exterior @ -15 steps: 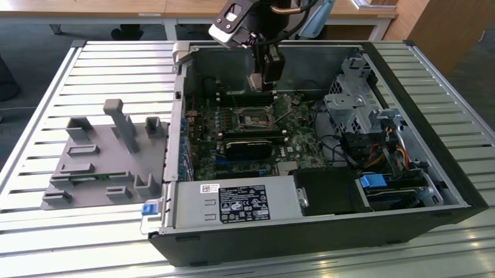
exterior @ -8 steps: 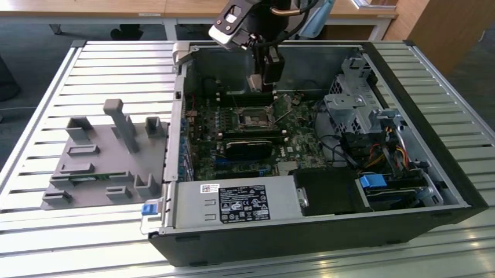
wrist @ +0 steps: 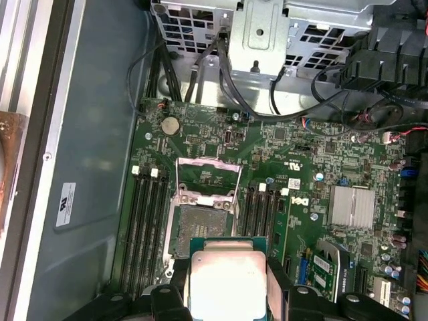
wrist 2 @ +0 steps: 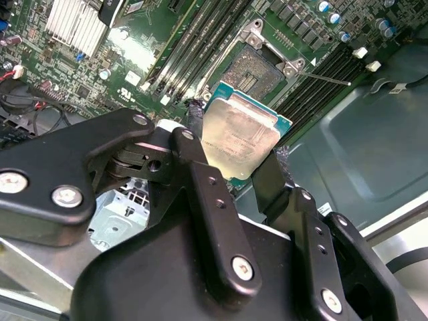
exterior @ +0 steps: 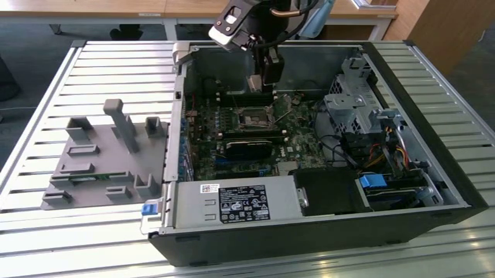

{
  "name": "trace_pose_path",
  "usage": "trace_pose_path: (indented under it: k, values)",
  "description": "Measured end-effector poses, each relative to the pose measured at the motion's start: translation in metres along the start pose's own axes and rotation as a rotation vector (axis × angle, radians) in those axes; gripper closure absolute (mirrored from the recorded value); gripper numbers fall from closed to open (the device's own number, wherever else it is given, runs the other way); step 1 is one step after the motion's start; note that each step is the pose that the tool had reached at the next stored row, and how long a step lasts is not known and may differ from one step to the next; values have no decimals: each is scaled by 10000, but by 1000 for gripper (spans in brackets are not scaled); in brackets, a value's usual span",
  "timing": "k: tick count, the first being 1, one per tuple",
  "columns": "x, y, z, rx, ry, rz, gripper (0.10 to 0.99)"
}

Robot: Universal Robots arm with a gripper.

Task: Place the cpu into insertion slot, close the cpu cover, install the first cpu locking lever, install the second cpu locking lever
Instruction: 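Place the cpu into insertion slot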

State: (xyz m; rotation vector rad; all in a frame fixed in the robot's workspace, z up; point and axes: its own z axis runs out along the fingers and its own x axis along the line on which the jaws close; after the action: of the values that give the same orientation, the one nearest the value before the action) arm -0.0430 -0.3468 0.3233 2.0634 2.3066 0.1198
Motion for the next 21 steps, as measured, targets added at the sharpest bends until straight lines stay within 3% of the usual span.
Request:
trace_pose_path:
  k: [21]
  values:
    - [-2,-7,72,-2,-14,121,545]
